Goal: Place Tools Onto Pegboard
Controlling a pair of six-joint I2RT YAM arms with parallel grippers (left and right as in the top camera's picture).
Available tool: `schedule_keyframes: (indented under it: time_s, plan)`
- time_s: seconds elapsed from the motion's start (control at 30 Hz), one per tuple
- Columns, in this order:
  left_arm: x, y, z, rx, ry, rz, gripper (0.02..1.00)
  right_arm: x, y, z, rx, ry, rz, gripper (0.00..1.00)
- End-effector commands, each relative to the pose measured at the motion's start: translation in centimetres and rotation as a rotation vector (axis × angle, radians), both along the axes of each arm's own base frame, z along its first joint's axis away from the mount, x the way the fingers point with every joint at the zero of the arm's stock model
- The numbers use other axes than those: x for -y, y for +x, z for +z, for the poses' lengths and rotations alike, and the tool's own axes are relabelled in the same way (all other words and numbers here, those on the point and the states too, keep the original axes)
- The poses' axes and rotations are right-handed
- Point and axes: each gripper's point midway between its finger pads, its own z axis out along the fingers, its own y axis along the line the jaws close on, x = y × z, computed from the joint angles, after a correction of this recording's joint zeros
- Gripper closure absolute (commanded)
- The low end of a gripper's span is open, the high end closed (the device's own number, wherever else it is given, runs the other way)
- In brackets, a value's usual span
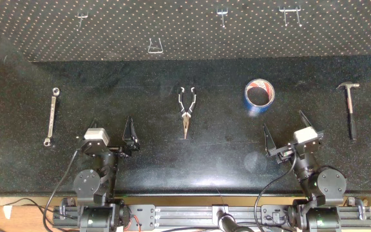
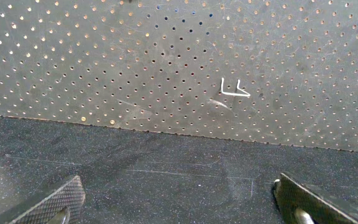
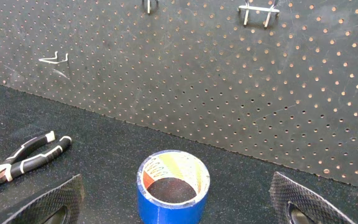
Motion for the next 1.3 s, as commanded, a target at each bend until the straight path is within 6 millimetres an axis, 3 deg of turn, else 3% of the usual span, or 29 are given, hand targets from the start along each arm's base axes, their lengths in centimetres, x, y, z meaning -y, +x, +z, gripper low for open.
schedule_keyframes:
  time_s: [0.03,1.23,1.3]
  plan:
    - [-1.3,-0.1,-0.1,0.000,0.043,0.067,0.023,-0.2,-0.1,0.0,-0.004,0.018,0.007,0.025]
    - [-1.2,0.0,-0.1,0.000,0.043,0.066,0.023,-0.2,-0.1,0.0,-0.004,0.018,0.007,0.025]
    - [-0.2,0.0,-0.1,0.001,0.028,0.007,0.023,-0.2,-0.1,0.0,-0.004,0.018,0.007,0.025]
